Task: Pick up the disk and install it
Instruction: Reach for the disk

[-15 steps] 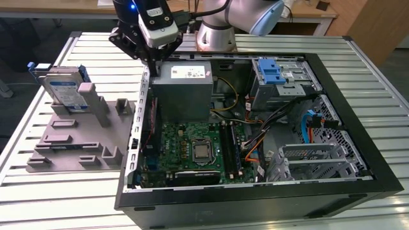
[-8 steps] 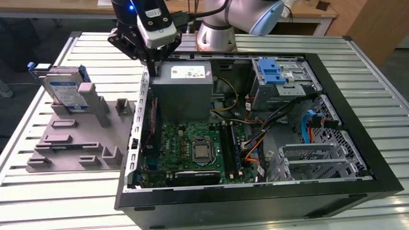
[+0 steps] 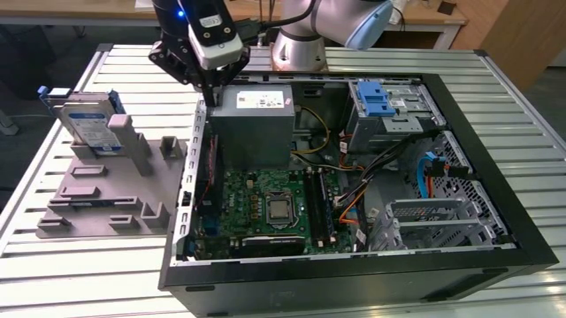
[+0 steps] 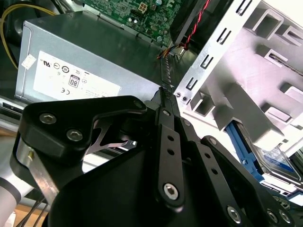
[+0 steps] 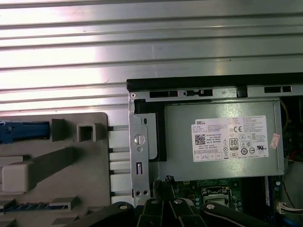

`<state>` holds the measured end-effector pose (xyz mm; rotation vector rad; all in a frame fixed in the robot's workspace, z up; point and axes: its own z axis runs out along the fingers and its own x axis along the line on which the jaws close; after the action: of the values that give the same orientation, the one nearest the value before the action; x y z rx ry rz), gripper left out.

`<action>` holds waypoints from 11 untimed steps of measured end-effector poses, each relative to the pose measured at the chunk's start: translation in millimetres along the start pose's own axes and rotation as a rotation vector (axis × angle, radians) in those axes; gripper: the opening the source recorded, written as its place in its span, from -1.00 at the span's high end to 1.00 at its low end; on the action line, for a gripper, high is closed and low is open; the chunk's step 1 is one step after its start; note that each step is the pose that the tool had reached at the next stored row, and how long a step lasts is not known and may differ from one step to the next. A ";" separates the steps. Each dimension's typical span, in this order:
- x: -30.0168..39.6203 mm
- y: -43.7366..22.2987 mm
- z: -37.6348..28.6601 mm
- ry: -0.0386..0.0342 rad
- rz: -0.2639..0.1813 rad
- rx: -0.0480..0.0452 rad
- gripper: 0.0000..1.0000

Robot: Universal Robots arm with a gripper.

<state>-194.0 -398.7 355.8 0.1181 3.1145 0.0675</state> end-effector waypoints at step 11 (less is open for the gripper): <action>1.3 -0.1 2.0 0.0000 0.000 0.0000 0.79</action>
<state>-195.3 -398.7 353.7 0.1182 3.1145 0.0676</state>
